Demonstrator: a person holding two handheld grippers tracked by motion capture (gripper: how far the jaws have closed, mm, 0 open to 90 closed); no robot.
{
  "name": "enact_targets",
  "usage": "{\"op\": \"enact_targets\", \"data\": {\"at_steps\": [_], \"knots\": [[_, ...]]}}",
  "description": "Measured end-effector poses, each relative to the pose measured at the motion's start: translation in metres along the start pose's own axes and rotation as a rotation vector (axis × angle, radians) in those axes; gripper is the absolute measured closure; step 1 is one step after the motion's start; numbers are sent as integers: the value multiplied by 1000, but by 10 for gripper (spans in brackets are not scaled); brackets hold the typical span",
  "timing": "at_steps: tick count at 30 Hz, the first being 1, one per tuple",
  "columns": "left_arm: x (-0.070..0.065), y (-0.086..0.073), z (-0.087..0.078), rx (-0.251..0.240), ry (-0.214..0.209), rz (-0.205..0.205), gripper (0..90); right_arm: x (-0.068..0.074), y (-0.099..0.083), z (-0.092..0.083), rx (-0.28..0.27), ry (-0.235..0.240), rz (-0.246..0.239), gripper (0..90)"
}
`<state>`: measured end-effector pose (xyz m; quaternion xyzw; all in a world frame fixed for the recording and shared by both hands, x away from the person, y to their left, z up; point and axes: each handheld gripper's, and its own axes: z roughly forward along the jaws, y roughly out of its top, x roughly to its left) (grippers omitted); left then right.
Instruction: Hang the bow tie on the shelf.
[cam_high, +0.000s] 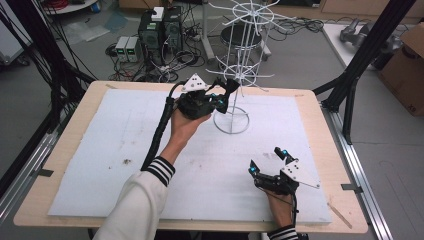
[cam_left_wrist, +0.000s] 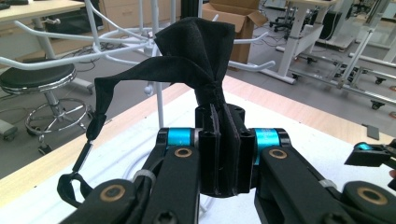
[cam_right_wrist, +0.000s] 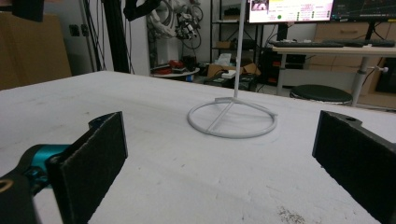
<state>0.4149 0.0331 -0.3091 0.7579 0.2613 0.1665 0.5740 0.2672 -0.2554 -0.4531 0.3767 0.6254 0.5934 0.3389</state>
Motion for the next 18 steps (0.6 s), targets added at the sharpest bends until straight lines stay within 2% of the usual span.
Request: {"op": "enact_targets", "data": {"at_steps": [11,12,13,14,18], "knots": [[-3,-3,8,2,-22,-16,824,-1,0,-1,-4,1,3,22],[-3,-3,9,3,-39,-20,819,-1,0,-1,-4,0,4,22],[-2,-4,9,3,-68,-31,780,-1,0,-1,-4,2,6,22],[-1,-4,8,9,-86,-41,780,-1,0,0,-4,2,5,22],[-1,-7,4,0,-64,-44,545,-1,0,-1,-5,3,6,22]]}}
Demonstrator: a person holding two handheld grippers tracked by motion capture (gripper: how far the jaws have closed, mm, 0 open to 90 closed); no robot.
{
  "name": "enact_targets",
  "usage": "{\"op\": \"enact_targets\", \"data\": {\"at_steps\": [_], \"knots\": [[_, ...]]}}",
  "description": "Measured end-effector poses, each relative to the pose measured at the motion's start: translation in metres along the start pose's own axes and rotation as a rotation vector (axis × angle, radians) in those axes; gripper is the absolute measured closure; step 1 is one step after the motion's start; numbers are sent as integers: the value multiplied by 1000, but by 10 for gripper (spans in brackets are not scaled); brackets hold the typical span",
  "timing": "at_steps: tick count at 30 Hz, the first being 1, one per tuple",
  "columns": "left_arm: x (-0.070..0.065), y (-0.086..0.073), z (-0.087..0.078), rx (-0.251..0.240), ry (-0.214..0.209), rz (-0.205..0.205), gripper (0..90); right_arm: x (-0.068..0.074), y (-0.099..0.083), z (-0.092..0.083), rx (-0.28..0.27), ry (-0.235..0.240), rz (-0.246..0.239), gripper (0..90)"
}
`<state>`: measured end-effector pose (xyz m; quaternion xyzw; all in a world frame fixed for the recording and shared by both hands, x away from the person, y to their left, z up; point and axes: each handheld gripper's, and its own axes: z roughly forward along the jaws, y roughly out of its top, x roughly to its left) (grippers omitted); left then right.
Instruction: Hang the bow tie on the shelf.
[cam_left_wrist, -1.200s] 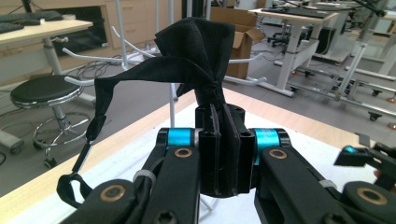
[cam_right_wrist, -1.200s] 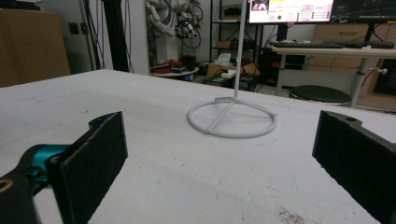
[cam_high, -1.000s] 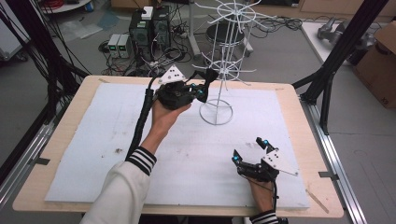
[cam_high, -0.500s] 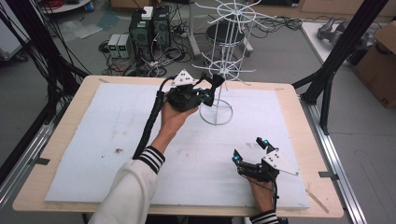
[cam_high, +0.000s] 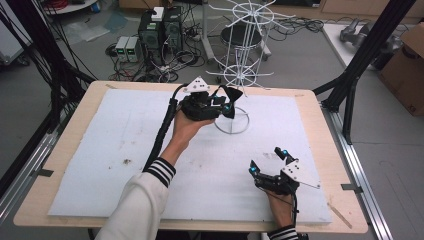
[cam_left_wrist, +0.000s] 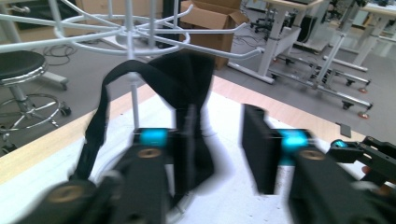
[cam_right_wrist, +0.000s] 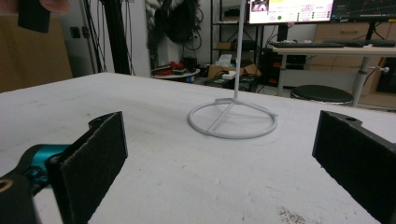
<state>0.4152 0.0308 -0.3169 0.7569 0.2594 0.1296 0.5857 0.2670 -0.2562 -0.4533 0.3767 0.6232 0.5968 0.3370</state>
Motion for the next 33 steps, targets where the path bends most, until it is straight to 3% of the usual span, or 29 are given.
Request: {"op": "enact_targets", "data": {"at_steps": [4,8,16,22,28,33], "knots": [[3,-9,-4,11,-5,-28,368,0,0,0,-2,0,-1,21],[7,-21,-11,53,-10,-65,203,1,0,-1,-6,-1,-1,22],[7,-51,-53,-55,36,45,117,0,0,-1,-10,0,-7,22],[9,-82,-93,-108,82,85,98,1,0,-1,-5,-3,-11,22],[20,-121,-142,-102,175,97,97,1,0,0,-1,-7,-14,22],[33,-164,-186,-162,329,82,98,1,0,0,4,-10,-10,22]]}}
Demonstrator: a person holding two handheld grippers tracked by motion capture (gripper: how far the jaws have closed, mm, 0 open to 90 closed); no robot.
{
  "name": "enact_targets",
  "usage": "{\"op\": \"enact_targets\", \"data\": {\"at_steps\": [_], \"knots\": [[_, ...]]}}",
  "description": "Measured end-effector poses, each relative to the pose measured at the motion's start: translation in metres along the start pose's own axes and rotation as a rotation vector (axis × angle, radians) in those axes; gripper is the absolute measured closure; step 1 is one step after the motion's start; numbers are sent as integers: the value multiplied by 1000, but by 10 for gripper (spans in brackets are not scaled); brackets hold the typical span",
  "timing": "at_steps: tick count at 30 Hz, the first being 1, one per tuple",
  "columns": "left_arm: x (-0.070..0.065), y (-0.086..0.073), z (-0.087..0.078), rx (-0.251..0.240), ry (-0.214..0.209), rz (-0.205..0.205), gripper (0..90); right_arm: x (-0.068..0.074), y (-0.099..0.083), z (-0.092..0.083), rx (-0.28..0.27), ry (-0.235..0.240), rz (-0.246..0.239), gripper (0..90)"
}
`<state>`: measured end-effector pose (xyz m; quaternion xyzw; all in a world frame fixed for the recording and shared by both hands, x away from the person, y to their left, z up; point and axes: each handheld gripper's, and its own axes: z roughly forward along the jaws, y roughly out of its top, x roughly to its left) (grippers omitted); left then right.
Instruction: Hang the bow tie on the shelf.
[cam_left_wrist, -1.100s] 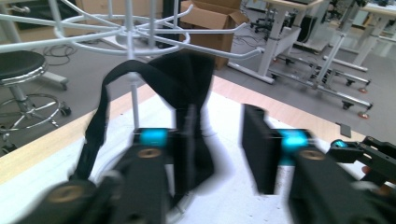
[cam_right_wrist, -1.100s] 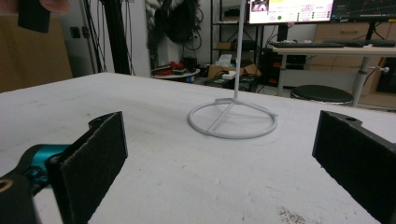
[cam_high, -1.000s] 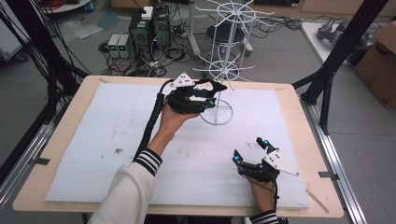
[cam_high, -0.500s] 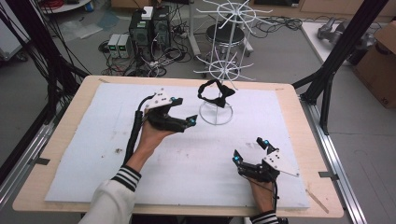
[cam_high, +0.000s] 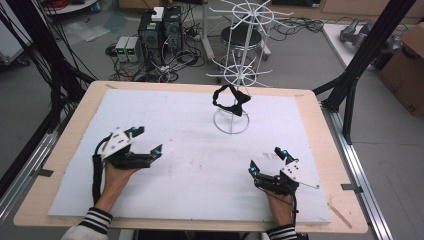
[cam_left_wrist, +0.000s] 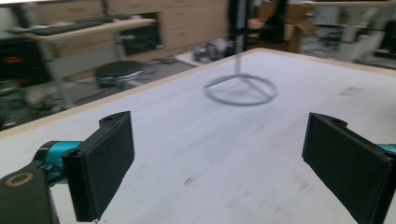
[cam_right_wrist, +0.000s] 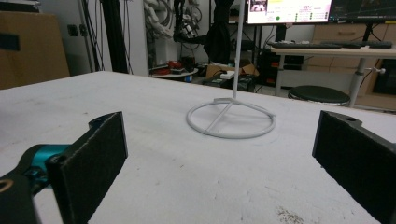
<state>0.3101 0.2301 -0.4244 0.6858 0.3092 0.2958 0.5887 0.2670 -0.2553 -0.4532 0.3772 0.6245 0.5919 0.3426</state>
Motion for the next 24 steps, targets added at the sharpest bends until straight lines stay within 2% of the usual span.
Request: {"op": "enact_targets", "data": {"at_steps": [3,6,7,8,9,11,24], "knots": [[8,-18,-23,-64,78,-25,98,0,0,0,0,-1,4,22],[10,-33,-37,-87,113,-39,98,0,0,0,0,-1,1,22],[11,-34,-41,-117,111,-51,97,0,0,0,0,-1,2,22],[12,-34,-43,-124,117,-60,100,0,0,0,0,-2,3,22],[12,-35,-44,-112,125,-58,101,0,0,0,-1,-1,3,22],[13,-36,-45,-129,114,-58,101,0,0,-1,-4,-4,4,22],[13,-36,-46,-133,113,-62,101,1,-1,-2,-16,-1,-6,22]]}}
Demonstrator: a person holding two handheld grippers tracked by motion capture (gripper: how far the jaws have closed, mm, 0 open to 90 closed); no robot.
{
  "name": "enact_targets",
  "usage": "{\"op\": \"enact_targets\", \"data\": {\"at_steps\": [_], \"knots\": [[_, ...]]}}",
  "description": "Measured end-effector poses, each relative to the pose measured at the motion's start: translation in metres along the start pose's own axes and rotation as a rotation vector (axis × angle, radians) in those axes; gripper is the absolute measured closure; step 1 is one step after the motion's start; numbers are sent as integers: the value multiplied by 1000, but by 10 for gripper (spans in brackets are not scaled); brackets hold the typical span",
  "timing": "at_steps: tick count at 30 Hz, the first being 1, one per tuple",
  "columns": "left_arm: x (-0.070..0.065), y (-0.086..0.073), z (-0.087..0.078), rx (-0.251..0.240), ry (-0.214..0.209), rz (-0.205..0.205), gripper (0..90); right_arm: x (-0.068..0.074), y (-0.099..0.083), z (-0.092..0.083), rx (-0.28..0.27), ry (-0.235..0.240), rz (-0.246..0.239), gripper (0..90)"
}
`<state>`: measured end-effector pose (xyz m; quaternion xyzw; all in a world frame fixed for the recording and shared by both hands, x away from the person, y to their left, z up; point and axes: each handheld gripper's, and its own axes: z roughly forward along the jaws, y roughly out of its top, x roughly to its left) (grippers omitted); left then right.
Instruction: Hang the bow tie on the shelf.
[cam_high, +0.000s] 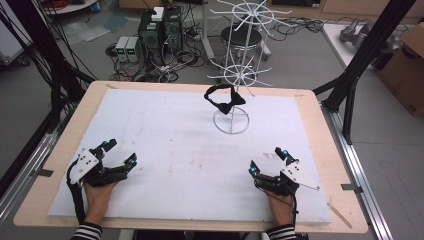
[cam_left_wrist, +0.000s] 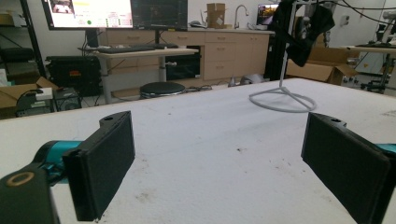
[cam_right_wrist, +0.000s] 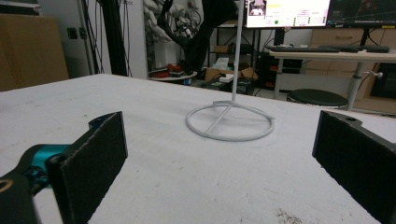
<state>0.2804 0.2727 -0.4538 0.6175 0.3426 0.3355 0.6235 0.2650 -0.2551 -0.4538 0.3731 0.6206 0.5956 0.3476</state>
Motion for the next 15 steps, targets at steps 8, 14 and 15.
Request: {"op": "enact_targets", "data": {"at_steps": [8,14,15], "knots": [[0,0,0,3,-1,3,102,0,0,0,0,-1,-1,21],[0,0,0,3,-3,4,102,0,0,0,1,-2,-7,22],[0,0,0,3,-3,3,102,0,0,0,1,-1,-6,22]]}}
